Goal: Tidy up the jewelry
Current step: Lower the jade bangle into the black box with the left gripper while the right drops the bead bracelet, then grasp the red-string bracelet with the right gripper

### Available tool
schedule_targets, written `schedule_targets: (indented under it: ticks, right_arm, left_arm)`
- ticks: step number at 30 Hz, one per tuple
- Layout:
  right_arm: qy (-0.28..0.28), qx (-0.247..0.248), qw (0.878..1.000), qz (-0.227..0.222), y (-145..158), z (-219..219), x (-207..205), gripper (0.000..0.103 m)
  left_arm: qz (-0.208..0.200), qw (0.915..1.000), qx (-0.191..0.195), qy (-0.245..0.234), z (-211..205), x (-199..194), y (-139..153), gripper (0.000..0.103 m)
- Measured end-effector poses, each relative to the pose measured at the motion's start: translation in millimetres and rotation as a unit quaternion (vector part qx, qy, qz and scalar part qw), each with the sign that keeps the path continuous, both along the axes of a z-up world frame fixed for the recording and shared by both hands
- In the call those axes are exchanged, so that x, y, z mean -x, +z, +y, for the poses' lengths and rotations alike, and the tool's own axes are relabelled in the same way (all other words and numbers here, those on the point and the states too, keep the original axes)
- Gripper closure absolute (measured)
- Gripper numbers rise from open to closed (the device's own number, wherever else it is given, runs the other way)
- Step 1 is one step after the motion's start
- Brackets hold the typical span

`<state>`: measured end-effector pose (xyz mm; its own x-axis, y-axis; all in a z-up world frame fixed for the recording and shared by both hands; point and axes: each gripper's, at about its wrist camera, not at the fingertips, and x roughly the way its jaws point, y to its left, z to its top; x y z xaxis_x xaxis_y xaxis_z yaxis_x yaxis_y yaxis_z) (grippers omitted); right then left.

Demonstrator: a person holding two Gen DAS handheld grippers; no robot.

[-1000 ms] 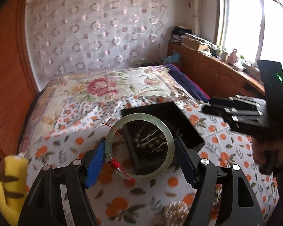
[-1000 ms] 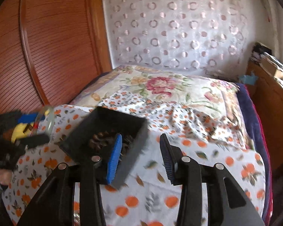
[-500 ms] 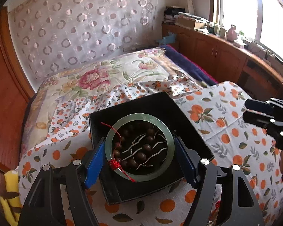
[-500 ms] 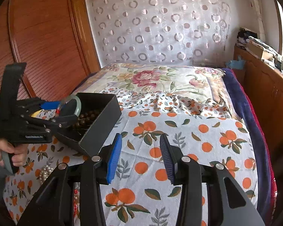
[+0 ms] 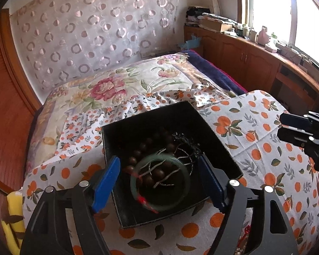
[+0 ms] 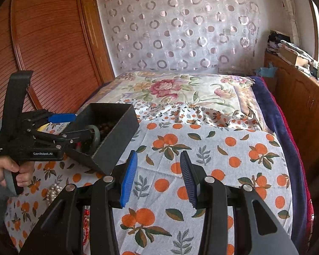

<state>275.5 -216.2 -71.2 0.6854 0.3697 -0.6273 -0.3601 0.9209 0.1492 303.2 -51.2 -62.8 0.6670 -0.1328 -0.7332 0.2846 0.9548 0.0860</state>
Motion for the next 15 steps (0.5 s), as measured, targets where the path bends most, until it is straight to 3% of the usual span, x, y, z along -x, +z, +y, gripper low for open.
schedule_targets:
  ticks: [15]
  right_arm:
    - [0.057, 0.002, 0.998, 0.019, -10.8, 35.8, 49.0, 0.059]
  left_arm:
    - [-0.04, 0.9972, 0.062, 0.006, 35.1, 70.0, 24.4, 0.024]
